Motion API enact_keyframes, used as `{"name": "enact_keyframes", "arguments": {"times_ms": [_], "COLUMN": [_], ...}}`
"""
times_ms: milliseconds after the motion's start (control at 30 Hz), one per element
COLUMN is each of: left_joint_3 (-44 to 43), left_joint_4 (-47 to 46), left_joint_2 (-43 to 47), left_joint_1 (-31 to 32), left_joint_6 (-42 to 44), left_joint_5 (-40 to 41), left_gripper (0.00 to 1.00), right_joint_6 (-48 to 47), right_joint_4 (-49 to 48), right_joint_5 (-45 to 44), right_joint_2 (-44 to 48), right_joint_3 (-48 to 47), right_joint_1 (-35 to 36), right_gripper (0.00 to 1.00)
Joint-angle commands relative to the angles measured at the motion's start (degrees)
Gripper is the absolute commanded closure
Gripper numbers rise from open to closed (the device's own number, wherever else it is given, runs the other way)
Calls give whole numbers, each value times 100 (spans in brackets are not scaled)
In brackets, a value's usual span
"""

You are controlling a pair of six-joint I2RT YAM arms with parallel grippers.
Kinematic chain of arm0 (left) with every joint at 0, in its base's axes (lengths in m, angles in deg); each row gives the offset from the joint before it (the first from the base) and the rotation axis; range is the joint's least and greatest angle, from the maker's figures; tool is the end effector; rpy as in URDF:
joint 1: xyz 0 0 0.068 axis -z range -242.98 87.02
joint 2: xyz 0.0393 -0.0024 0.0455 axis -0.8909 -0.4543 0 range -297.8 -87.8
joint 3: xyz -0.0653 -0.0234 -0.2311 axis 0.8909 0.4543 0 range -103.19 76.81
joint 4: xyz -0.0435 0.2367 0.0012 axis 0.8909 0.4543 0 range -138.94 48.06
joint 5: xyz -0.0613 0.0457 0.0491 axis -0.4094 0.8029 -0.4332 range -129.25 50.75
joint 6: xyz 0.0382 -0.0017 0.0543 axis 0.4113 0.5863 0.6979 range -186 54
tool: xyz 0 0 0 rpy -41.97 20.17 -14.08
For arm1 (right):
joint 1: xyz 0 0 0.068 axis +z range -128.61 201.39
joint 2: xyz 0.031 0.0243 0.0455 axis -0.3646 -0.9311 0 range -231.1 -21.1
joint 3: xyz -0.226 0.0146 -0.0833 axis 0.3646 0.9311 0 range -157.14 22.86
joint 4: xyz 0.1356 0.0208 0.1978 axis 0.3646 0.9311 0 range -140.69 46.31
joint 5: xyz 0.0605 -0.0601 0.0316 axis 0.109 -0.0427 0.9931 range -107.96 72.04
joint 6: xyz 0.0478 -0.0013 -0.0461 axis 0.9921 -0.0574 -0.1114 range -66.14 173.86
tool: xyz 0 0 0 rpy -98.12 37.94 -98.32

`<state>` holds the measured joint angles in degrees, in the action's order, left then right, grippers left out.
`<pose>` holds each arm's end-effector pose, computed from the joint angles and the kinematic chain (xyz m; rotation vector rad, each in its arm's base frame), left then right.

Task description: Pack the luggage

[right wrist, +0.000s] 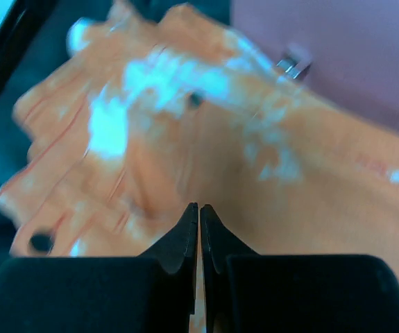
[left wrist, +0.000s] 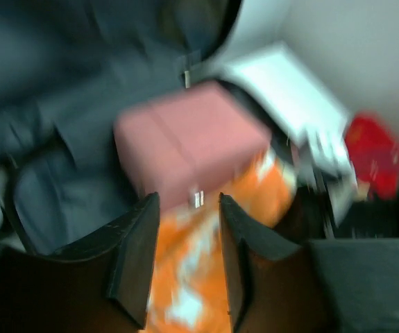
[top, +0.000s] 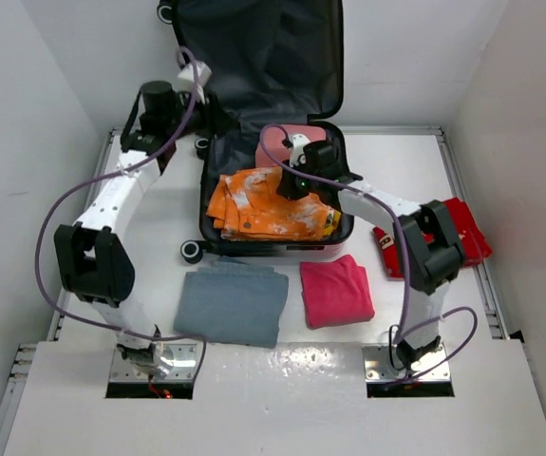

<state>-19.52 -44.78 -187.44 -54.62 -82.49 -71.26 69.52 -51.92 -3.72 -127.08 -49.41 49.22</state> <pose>0.3936 -0.0860 0.3732 0.3049 1.7187 -0.7937 0.3545 0.2018 0.1950 -0.3828 2.1688 0.7018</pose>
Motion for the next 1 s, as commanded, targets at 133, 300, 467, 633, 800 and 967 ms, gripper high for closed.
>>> {"name": "enact_keyframes", "arguments": {"times_ms": [133, 300, 467, 633, 800, 967], "left_joint_3": [1415, 1722, 1776, 1364, 1240, 994], "left_joint_4": [1350, 1622, 1746, 1676, 1219, 1095], "left_joint_2": [410, -90, -723, -988, -498, -92], "left_joint_1": [570, 711, 772, 772, 772, 720], "left_joint_6": [1542, 1605, 1413, 1271, 807, 489], "left_joint_5": [178, 599, 906, 1144, 1337, 2514], "left_gripper": [66, 66, 64, 45, 37, 34], "right_joint_6": [622, 702, 535, 350, -27, -204], "right_joint_4": [940, 1678, 1689, 1942, 3493, 4324], "right_joint_5": [-1133, -1406, -768, -158, -1569, -2908], "right_joint_2": [-933, -996, -425, 707, 1632, 2388], "right_joint_3": [-955, -842, -297, -409, -675, 510], "right_joint_1": [-181, -331, -480, -752, -1226, -1491], "right_gripper": [99, 99, 90, 68, 60, 50]}}
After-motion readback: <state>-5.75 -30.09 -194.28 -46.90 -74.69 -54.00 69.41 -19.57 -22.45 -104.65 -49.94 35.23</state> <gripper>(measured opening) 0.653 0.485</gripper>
